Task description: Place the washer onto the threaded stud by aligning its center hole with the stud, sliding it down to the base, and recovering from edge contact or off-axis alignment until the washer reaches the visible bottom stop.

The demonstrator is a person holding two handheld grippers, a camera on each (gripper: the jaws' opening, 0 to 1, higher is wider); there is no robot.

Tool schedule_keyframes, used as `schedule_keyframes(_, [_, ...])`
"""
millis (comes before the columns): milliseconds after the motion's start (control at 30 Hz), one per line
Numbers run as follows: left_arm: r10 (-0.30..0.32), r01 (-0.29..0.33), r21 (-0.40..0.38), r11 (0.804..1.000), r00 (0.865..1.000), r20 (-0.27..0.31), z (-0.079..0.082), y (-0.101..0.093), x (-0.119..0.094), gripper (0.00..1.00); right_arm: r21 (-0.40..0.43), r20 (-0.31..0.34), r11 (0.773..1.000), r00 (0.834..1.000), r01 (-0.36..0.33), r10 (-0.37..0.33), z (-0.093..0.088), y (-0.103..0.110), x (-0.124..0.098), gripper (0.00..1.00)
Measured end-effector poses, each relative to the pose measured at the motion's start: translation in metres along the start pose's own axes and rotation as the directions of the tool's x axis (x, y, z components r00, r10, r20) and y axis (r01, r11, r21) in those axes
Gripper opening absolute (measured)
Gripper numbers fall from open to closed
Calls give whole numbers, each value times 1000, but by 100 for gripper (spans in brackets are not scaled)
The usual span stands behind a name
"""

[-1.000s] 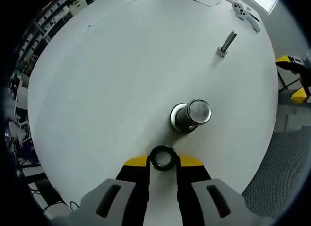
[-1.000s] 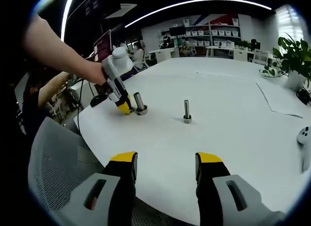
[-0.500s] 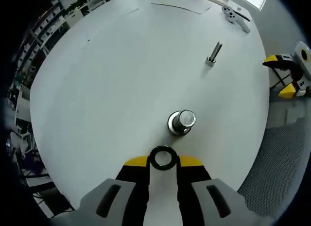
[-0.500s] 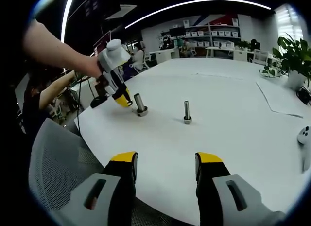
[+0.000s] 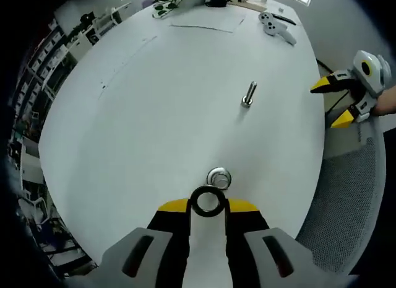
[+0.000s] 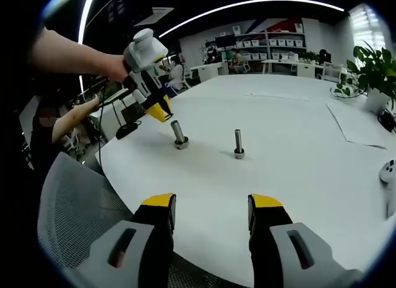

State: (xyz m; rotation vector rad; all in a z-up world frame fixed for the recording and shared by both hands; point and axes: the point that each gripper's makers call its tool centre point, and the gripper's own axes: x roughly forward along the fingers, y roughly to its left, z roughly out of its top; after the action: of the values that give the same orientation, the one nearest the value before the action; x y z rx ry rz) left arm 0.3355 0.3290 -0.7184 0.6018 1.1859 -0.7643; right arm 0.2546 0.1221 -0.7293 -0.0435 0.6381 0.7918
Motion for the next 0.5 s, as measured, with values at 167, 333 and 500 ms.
schedule_keyframes(167, [-15,16,36,999,1000,-11,9,-6,4,18,5,0,1000,1000,0,0,0,0,0,50])
schedule_keyframes(333, [-21,23,58,998,1000,-23,14,-8,8,18,8,0,1000,1000,2,-2,-1,-1,0,50])
schedule_keyframes(500, [-23,26,84,996,999,-42,13,-11,13,18,9,1,1000,1000,4,-4,-1,-1,0,50])
